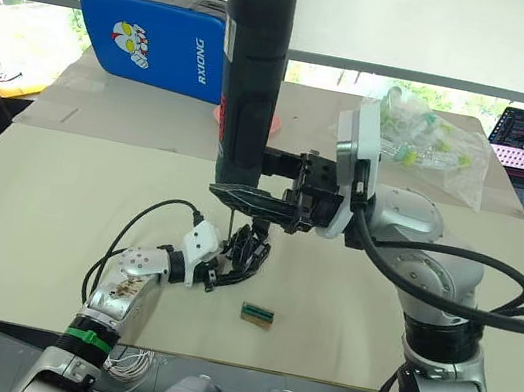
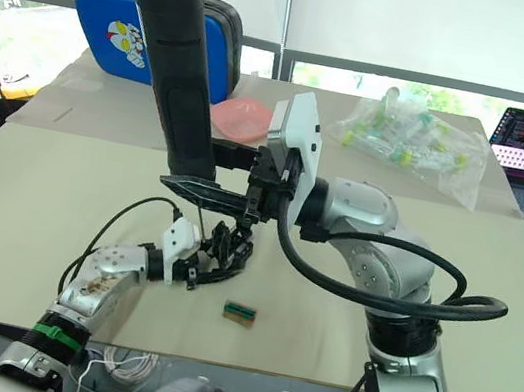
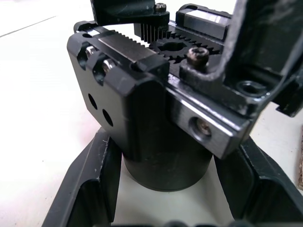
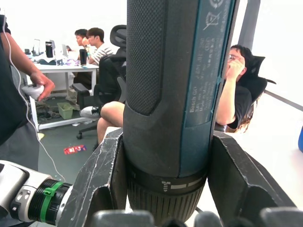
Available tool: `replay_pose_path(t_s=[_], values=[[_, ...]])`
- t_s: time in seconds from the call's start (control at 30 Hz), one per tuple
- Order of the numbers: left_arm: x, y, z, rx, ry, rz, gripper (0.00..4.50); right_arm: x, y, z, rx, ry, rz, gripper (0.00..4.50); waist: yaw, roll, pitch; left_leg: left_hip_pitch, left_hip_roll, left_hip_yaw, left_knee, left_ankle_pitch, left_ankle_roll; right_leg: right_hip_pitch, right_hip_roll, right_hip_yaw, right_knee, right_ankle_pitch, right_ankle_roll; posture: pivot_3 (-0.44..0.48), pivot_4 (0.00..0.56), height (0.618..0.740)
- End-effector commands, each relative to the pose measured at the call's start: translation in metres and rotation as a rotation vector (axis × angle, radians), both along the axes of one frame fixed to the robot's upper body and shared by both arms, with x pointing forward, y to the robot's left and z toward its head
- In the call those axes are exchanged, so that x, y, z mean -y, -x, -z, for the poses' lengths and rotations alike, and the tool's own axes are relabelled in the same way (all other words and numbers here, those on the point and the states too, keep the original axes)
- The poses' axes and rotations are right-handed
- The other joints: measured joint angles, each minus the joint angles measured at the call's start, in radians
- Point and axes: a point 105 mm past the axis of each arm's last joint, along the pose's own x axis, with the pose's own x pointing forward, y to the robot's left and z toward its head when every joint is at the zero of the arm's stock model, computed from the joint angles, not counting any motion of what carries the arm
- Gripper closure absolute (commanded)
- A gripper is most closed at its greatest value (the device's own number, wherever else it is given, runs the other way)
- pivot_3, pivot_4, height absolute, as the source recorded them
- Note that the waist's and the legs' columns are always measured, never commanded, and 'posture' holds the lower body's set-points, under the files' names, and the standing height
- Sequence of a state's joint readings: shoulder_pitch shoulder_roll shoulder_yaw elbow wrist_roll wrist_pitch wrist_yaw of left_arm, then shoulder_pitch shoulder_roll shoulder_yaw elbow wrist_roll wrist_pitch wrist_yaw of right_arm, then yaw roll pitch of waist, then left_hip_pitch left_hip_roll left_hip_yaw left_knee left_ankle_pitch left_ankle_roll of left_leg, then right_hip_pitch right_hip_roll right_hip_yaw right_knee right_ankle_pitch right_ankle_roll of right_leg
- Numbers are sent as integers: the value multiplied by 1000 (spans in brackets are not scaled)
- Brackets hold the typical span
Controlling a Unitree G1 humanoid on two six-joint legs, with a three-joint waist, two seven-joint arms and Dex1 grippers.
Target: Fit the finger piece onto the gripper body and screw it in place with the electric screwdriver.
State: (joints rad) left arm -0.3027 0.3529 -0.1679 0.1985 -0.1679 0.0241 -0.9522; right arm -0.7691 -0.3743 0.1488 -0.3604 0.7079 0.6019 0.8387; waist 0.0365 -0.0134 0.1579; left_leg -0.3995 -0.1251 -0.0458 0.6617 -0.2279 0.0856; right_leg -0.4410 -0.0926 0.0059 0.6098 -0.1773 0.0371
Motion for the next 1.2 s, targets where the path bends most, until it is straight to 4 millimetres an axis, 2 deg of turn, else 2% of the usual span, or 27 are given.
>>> replay_pose_path(t_s=[0.03,1.2], values=[[2,10,14,-64,-21,23,2207,-4,6,-15,92,-42,-13,2542,-1,0,0,0,0,0,0,0,0,0,0,0,0,0,0,0,150,740],[-5,9,15,-70,-26,5,2207,-18,-5,7,72,43,10,2542,-19,0,0,0,0,0,0,0,0,-1,0,-3,0,0,0,0,150,740]])
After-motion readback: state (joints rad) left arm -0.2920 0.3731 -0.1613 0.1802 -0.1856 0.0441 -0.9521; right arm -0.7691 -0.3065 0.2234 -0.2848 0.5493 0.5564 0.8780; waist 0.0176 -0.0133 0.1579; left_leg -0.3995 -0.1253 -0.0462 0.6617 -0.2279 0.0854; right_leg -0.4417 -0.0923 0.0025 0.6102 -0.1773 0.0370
